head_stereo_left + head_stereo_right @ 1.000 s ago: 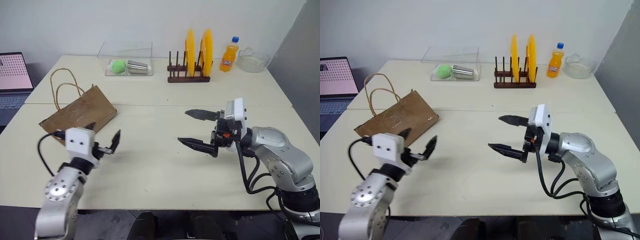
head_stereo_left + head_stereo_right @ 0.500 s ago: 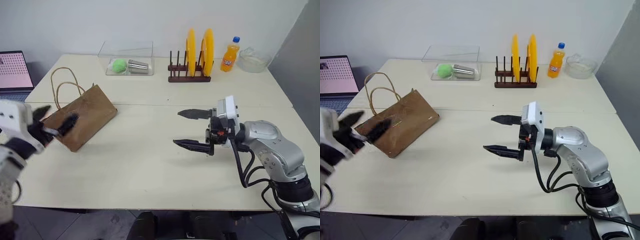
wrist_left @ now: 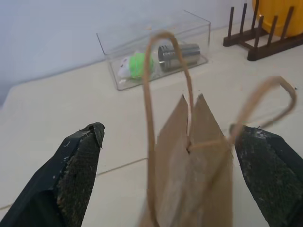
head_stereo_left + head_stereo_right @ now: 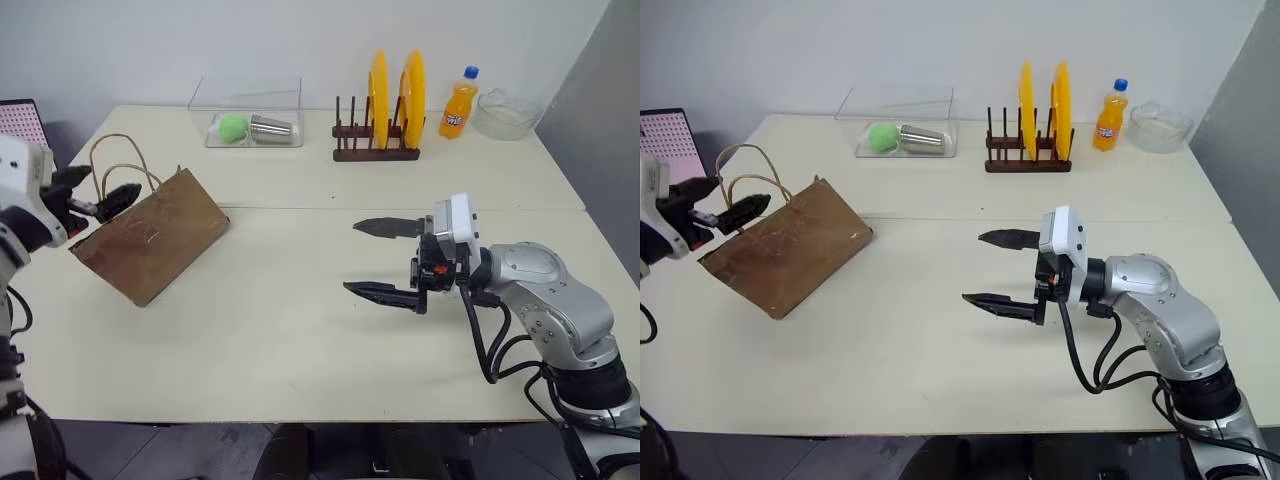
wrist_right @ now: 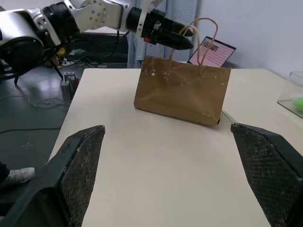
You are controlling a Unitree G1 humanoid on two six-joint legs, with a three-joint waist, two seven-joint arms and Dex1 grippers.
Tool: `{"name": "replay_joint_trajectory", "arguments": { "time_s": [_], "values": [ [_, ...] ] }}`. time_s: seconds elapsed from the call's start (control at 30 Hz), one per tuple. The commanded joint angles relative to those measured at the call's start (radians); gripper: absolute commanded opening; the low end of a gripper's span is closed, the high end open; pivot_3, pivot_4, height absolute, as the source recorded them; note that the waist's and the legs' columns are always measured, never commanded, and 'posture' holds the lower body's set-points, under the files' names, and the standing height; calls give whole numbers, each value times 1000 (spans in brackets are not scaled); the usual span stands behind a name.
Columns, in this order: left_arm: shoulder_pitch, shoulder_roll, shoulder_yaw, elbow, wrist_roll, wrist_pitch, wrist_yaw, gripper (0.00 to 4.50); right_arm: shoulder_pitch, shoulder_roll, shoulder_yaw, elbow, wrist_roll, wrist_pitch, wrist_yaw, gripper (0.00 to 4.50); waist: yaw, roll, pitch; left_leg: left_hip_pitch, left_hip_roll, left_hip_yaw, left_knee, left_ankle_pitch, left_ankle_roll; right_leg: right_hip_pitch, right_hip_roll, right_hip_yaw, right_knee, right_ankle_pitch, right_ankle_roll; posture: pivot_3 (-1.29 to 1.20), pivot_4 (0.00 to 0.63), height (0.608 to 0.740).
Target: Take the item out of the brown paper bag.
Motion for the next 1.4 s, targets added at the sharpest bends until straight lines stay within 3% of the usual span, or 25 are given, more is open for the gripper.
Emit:
{"name": "replay_joint_trajectory", "arguments": {
  "time_s": [0.03,0.17,0.27,0.67,0.77,1.03,1.4],
  "values": [
    [-59,30,-17,77,29,-61,-55,4488,-3,-12,-20,-49,3,5,-13,4500,-2,0,0,0,0,1,0,0,0,0,0,0,0,0,0,0,150,740],
    [-106,37,-36,131,35,-79,-118,4488,2,-20,-22,-59,3,12,-21,4500,-2,0,0,0,0,1,0,0,0,-1,0,0,1,0,0,0,150,740],
    [-144,49,-46,160,31,-65,-170,3882,6,-28,-23,-64,3,13,-25,4500,-2,0,0,-1,0,0,1,0,0,0,0,0,1,0,0,0,150,740],
    [-256,82,-102,264,84,-86,-278,107,15,-44,-25,-88,16,29,-33,4500,-2,-1,0,0,0,1,2,0,0,0,0,0,2,0,0,0,150,740],
    [-286,83,-122,298,107,-105,-300,24,17,-44,-26,-92,17,33,-36,4500,-2,-1,0,0,0,1,2,0,0,0,0,0,2,0,0,0,150,740],
    [-543,18,-239,462,202,-211,-389,24,23,-60,-42,-111,23,49,-53,4500,3,-2,-1,-2,-1,0,4,0,1,0,0,-2,3,0,1,0,150,740],
    [-871,-243,-364,612,279,-307,-552,24,156,-142,-154,-238,84,138,-116,4500,0,-3,0,-8,-1,-1,7,0,0,-2,0,-3,3,0,1,0,150,740]
  ]
}}
